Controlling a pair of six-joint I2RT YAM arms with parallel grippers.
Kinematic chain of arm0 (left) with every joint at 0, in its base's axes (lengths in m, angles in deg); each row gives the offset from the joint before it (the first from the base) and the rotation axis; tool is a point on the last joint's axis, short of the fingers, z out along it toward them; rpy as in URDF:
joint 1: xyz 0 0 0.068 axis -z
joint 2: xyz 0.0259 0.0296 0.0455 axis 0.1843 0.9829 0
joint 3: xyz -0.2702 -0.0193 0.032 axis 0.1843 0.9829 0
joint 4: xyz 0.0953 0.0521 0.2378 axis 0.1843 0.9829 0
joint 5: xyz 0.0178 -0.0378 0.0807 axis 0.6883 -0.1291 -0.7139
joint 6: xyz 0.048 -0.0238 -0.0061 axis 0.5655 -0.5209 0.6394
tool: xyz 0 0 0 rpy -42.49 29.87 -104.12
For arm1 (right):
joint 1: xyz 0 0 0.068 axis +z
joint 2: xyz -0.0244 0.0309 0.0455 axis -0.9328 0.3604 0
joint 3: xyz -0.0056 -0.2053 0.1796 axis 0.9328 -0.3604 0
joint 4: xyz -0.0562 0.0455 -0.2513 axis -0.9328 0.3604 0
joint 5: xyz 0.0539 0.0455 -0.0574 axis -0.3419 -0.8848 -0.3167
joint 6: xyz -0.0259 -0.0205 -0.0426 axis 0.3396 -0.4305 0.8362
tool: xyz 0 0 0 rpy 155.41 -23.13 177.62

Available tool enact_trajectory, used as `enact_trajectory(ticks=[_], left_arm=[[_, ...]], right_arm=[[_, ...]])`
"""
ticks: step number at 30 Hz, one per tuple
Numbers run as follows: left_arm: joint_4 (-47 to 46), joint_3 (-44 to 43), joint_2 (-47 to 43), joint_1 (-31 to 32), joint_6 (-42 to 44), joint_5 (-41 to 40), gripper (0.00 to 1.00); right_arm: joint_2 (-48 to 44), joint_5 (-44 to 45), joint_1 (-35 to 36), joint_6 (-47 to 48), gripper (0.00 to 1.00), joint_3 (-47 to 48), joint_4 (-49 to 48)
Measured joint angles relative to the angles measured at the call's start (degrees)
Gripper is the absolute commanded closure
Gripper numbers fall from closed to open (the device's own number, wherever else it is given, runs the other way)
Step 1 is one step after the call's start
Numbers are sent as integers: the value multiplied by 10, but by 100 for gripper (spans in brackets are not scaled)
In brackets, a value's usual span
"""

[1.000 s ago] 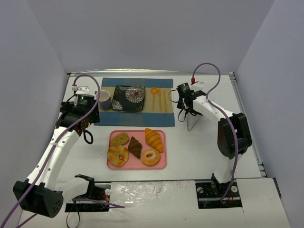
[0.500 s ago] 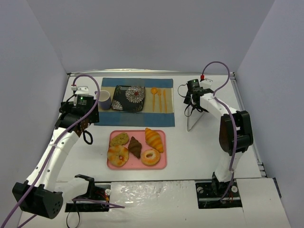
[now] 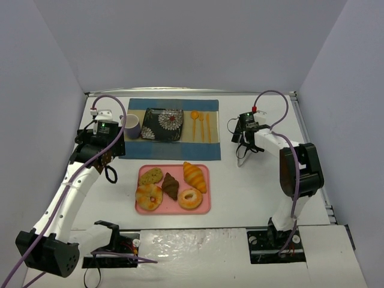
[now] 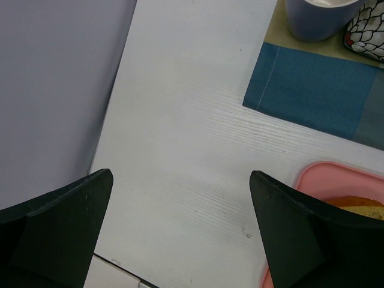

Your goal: Place the bread

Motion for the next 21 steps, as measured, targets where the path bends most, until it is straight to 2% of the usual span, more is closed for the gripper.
enact_trajectory(ticks=[21], left_arm=[[0, 2, -11, 0, 8, -2, 3]], right_arm=[[-6, -25, -3, 9, 0, -35, -61]])
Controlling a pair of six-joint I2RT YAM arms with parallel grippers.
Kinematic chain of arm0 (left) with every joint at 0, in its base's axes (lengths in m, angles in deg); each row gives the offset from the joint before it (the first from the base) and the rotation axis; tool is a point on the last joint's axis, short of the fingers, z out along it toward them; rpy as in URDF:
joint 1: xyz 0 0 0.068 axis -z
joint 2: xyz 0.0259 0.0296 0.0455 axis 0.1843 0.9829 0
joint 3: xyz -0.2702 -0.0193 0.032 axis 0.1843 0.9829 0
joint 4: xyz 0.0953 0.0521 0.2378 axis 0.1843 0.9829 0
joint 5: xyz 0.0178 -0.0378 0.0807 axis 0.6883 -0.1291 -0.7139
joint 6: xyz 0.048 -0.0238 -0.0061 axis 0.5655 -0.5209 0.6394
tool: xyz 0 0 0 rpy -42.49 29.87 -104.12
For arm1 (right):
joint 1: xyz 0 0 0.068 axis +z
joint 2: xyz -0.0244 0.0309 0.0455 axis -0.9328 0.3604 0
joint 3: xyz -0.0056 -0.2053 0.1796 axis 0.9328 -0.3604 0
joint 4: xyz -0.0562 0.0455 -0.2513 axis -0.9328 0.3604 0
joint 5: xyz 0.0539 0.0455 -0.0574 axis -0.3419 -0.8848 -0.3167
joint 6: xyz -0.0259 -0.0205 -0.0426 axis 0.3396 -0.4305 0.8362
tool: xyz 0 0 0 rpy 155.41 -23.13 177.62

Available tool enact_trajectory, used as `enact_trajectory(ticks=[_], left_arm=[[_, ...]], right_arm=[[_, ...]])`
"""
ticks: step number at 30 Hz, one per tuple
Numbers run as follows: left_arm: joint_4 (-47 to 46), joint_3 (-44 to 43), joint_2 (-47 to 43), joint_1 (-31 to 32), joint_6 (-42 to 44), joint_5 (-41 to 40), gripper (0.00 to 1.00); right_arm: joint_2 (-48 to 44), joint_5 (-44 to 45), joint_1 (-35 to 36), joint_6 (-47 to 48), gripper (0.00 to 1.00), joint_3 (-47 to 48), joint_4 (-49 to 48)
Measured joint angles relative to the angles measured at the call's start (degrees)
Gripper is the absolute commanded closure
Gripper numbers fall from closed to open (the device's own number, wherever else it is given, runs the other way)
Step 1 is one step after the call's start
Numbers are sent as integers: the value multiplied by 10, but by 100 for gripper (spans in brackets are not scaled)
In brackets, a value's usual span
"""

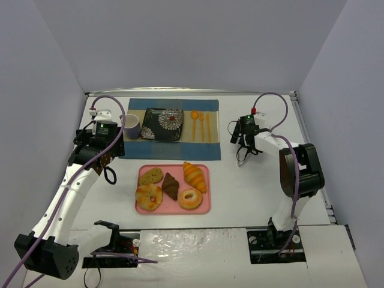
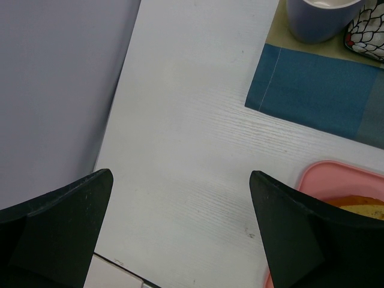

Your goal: Place the bread

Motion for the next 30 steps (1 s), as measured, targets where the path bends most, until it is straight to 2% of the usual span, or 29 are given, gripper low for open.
enact_trajectory(ticks=[16, 20, 22, 24, 30], left_arm=[[0, 10, -6, 0, 0, 0, 3], [0, 10, -6, 0, 0, 0, 3], [0, 10, -6, 0, 0, 0, 3], [0, 10, -6, 0, 0, 0, 3], [-1, 13, -7, 0, 0, 0, 3]], right_arm=[[34, -1, 0, 3, 0, -6, -32], [35, 0, 0, 4, 6, -7, -37], [35, 1, 0, 4, 14, -9, -38], [35, 2, 1, 4, 25, -9, -40], [35, 7, 6, 5, 80, -15, -51]])
